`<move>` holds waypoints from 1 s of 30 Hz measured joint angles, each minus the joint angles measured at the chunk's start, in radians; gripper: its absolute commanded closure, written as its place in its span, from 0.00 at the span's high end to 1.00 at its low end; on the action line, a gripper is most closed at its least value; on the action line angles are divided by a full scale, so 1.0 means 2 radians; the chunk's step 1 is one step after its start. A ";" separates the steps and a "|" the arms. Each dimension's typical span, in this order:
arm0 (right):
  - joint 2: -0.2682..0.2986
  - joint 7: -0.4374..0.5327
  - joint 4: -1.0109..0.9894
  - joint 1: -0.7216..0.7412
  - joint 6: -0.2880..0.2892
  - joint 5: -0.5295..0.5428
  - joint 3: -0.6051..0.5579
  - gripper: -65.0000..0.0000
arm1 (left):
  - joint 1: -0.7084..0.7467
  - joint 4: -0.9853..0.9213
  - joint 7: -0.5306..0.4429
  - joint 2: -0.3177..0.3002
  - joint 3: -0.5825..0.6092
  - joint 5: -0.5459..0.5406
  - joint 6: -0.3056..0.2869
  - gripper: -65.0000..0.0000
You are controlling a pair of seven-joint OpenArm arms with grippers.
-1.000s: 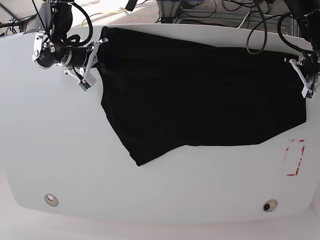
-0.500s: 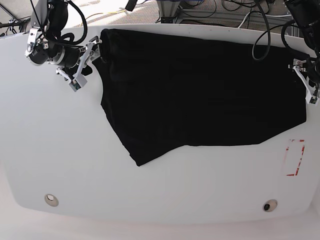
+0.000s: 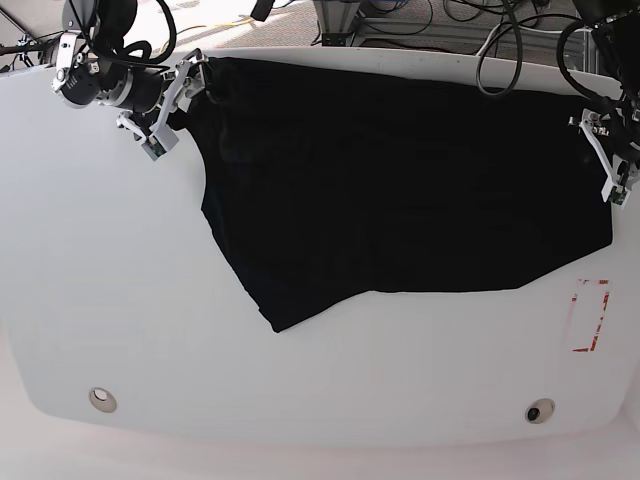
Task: Fold the T-shirt properly
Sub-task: 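Hold the shirt edge with both grippers and stretch it apart, then release the shirt and move the right gripper to the shirt's hem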
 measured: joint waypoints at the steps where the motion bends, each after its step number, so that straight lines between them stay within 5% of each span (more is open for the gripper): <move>1: -0.002 0.008 0.000 -0.003 0.000 -0.003 -0.001 0.77 | 0.000 0.000 0.000 0.004 -0.002 0.001 0.000 0.64; 16: -0.068 0.018 -0.004 -0.008 0.000 -0.115 0.005 0.76 | 0.014 0.001 -0.005 0.023 0.000 0.000 0.000 0.64; 25: -0.085 0.101 -0.075 0.009 0.002 -0.106 0.006 0.75 | 0.014 0.001 -0.004 0.023 0.000 0.002 0.000 0.64; 27: -0.086 0.108 -0.077 0.007 0.002 -0.105 0.006 0.64 | 0.014 0.001 -0.004 0.023 0.000 0.001 0.000 0.64; 30: -0.084 0.110 -0.083 0.009 0.002 -0.108 0.007 0.28 | 0.014 0.001 -0.004 0.022 0.000 0.002 0.000 0.64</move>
